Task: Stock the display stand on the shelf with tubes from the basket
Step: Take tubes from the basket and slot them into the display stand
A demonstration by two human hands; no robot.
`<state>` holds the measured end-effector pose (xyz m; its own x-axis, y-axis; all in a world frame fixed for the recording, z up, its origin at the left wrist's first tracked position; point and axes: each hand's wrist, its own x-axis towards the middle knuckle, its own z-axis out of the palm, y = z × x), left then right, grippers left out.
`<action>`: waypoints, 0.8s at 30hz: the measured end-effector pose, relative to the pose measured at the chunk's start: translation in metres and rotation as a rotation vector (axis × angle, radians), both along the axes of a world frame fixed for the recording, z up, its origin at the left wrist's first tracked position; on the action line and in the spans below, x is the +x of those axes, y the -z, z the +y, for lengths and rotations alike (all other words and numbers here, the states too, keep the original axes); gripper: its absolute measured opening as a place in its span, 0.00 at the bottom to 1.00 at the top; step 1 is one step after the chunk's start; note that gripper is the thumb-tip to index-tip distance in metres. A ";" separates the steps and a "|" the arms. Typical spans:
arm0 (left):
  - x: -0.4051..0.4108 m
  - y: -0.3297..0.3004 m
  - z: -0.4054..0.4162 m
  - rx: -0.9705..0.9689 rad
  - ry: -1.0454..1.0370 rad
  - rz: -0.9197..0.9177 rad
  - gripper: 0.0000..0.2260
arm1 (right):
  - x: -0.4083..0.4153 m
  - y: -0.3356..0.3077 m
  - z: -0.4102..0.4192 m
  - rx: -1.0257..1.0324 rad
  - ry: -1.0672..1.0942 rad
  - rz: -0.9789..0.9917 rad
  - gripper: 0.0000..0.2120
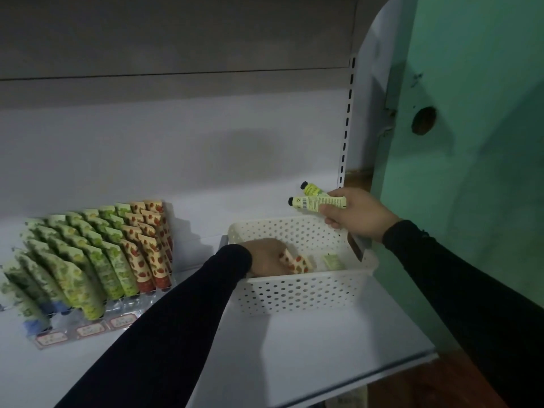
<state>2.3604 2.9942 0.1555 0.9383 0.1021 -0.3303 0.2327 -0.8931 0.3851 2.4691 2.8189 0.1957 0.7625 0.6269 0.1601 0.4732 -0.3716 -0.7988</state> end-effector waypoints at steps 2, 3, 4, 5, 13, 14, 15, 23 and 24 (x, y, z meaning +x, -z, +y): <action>-0.002 -0.002 0.000 -0.172 -0.072 -0.142 0.14 | -0.002 -0.002 0.000 0.039 0.017 0.009 0.14; -0.002 -0.005 0.000 -0.241 -0.110 -0.218 0.14 | -0.004 -0.003 -0.001 0.053 0.024 0.005 0.14; -0.002 -0.008 -0.001 -0.309 -0.150 -0.296 0.13 | -0.005 -0.004 -0.001 0.065 0.031 -0.002 0.14; -0.003 -0.011 -0.001 -0.377 -0.188 -0.372 0.12 | -0.007 -0.006 -0.002 0.080 0.038 -0.006 0.14; -0.017 -0.033 0.004 -0.920 -0.527 -0.691 0.12 | -0.026 -0.014 0.002 0.268 0.008 0.096 0.13; -0.020 -0.034 0.005 -1.001 -0.561 -0.692 0.13 | -0.030 -0.015 0.003 0.288 -0.010 0.123 0.14; -0.024 -0.035 0.007 -1.082 -0.590 -0.695 0.14 | -0.034 -0.016 0.004 0.306 -0.031 0.158 0.14; -0.070 -0.029 0.001 -1.419 -0.545 -0.819 0.16 | -0.091 -0.016 0.023 0.239 -0.275 0.236 0.13; -0.077 -0.030 -0.001 -1.439 -0.546 -0.837 0.19 | -0.100 -0.016 0.026 0.211 -0.297 0.212 0.12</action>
